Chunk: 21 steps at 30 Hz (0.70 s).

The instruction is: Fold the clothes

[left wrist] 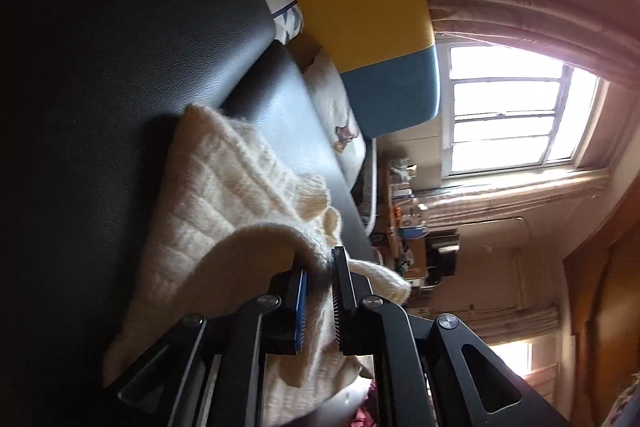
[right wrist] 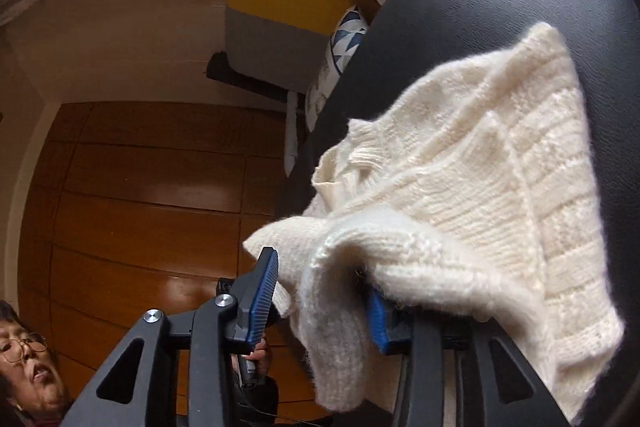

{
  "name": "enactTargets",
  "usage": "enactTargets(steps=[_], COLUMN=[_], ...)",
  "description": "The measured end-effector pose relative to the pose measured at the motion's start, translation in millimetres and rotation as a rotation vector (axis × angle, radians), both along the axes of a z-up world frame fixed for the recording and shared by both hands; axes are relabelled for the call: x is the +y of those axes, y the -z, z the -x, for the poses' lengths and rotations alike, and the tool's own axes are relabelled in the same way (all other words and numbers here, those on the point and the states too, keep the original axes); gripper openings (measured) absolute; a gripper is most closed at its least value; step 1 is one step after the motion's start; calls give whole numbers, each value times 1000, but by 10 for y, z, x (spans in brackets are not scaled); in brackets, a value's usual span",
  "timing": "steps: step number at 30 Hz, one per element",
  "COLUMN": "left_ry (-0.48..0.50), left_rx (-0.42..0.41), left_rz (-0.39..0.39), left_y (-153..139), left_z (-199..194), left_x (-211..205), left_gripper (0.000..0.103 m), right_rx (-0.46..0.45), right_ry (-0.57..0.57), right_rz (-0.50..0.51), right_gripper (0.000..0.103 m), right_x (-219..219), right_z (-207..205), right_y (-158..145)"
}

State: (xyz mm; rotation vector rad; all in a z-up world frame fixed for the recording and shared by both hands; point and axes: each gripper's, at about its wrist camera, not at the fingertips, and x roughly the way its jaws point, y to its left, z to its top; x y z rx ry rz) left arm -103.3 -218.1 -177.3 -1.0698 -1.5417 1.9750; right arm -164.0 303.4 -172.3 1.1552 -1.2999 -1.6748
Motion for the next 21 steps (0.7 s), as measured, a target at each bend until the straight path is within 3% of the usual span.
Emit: enactTargets(steps=[3,6,10,13,16,19,21], left_ry=[-65,-155,-189,-162,-93,-2,75], left_rx=[-11,-66,-114,-79,-13,43,51], left_rz=[-39,-93,-38,96,321,551,602], left_y=[-13,98,121,-9,-153,-254,-204], left_z=[80,129,88,42,36,86,144], left_x=[-86,-244,-403,-505,-423,-230,-105], left_gripper=[12,18,36,44,55,58,58], right_rx=[-7,-81,-87,-23,63,122,122], right_ry=[94,197,211,191,197,185,172], right_rz=[87,123,87,-26,-273,-523,-624], right_gripper=[52,58,58,58,58,58,58], right_x=[75,129,167,209,254,227,237], right_z=[152,304,301,213,65,-68,-129], right_y=[4,186,204,11,-236,-341,-315])
